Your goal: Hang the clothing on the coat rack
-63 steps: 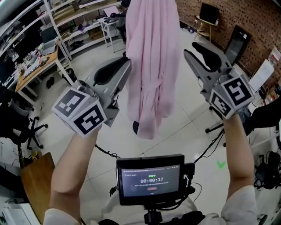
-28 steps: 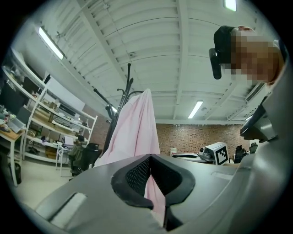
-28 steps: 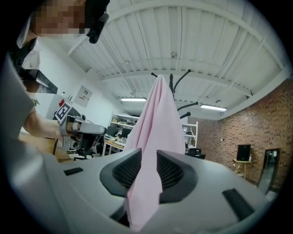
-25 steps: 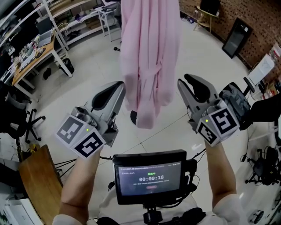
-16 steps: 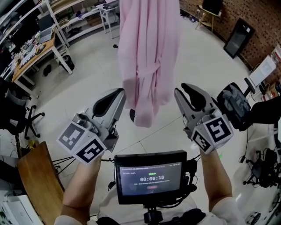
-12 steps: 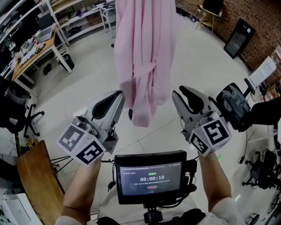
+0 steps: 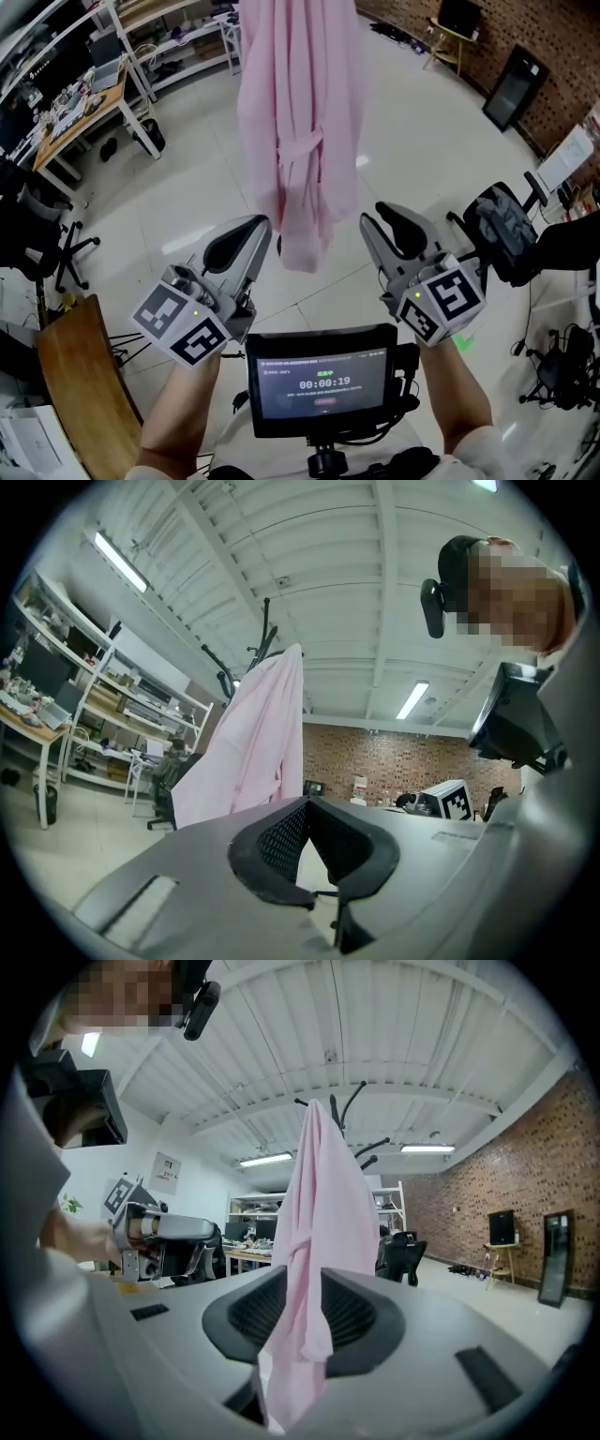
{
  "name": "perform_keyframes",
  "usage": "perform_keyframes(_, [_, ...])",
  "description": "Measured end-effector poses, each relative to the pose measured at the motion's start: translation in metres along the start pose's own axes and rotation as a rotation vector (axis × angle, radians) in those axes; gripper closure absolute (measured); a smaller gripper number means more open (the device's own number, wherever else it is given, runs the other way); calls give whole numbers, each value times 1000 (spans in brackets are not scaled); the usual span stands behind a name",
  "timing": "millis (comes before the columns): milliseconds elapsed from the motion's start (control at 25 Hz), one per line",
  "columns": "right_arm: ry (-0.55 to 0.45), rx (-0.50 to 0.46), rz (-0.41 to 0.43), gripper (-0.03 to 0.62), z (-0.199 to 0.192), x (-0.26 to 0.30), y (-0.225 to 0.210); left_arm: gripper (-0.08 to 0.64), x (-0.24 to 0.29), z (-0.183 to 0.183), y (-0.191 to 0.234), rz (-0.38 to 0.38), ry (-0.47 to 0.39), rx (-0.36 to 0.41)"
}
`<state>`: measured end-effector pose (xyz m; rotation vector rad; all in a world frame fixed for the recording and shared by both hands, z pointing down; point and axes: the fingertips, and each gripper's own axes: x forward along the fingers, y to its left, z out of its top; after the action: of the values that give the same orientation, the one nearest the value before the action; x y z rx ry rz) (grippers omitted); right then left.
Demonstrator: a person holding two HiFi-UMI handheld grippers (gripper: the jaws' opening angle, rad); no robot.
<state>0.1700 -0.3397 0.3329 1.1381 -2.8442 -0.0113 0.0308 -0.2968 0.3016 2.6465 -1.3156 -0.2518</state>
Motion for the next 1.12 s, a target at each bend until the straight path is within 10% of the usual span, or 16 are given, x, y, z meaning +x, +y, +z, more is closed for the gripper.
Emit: perform_keyframes(1120, [45, 15, -41, 500, -14, -86, 104, 560, -106, -30, -56, -49, 88, -57])
